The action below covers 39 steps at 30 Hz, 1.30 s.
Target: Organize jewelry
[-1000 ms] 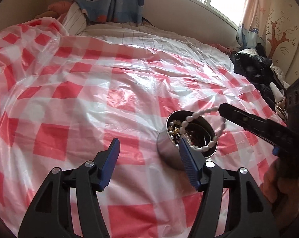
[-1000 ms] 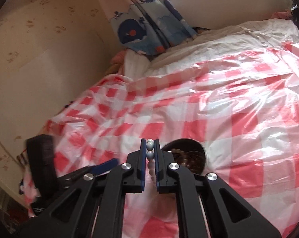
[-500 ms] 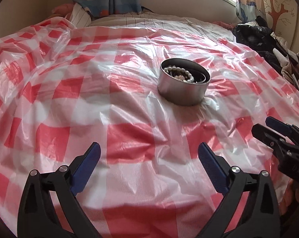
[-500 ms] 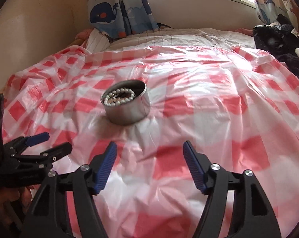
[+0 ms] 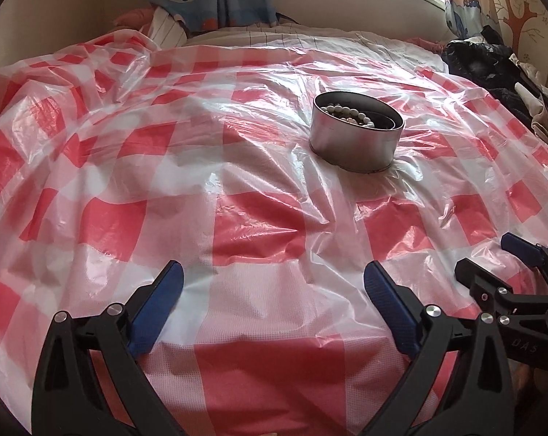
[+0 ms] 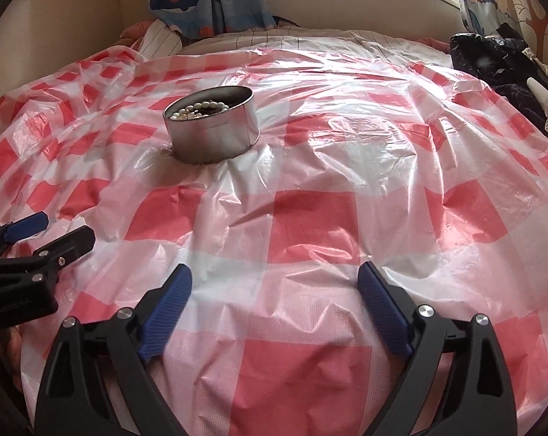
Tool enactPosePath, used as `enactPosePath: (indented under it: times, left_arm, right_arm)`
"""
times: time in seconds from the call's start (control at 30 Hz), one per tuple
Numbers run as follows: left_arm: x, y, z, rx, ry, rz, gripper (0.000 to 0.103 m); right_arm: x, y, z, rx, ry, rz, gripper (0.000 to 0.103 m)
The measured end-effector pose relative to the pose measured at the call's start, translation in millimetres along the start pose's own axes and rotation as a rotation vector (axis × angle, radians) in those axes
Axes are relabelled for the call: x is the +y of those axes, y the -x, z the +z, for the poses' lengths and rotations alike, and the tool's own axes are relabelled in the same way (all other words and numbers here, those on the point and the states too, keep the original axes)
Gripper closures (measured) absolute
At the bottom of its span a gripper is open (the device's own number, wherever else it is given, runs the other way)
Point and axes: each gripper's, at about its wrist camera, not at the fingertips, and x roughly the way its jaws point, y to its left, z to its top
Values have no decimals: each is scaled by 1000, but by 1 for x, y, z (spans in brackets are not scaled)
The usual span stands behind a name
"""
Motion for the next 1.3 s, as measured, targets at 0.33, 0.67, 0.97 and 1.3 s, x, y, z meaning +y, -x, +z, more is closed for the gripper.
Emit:
enactPosePath:
  times: [0.33, 0.67, 0.97, 1.3]
  left_arm:
    - [6, -5, -3, 25, 30, 3, 7]
    - [3, -12, -3, 43, 20, 27, 7]
    - [2, -13, -3, 49, 20, 30, 7]
    - [3, -14, -3, 51, 19, 31, 7]
  right_arm:
    - [-2, -1, -2, -1, -11, -8, 11]
    - [-2, -3, -2, 8, -12, -8, 9]
    - [-1, -4, -2, 15, -8, -8, 7]
    - [-2, -4, -3, 14, -14, -9, 7]
